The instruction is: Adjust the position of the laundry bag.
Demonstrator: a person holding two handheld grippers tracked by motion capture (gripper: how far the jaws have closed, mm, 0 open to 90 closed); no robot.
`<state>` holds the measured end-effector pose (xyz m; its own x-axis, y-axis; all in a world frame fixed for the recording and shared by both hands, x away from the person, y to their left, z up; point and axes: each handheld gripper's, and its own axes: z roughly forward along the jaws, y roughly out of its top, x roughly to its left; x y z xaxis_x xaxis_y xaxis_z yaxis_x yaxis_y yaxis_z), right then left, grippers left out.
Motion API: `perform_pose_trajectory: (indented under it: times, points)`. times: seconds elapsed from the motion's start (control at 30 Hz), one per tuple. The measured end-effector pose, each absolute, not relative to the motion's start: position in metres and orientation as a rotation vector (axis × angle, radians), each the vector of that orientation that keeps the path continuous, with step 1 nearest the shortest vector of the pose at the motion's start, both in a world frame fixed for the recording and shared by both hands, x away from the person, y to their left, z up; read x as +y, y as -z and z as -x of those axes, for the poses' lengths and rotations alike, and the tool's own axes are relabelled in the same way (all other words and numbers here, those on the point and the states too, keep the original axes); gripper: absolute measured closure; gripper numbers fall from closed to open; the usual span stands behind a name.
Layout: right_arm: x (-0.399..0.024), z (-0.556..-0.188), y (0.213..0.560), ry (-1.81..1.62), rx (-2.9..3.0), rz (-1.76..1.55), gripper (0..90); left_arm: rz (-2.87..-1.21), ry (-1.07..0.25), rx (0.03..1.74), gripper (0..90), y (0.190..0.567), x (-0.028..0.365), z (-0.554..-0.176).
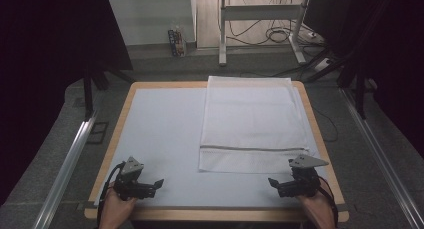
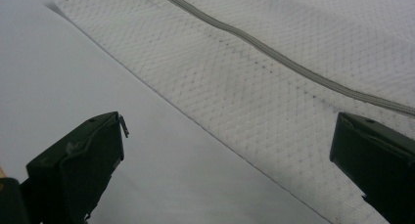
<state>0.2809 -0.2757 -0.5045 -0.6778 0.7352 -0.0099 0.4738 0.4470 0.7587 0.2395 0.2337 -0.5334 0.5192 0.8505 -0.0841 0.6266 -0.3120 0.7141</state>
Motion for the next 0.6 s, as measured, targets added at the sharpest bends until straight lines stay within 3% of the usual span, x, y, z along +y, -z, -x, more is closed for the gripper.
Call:
perform_pose_trajectory:
  times: [0.6]
  points:
    - [-0.2746,-0.284,0.5034,-1.094,2.318,-1.056,0.9,-2.077,-0.408,1.168,3.1,0.5305,0.2245,-0.2407]
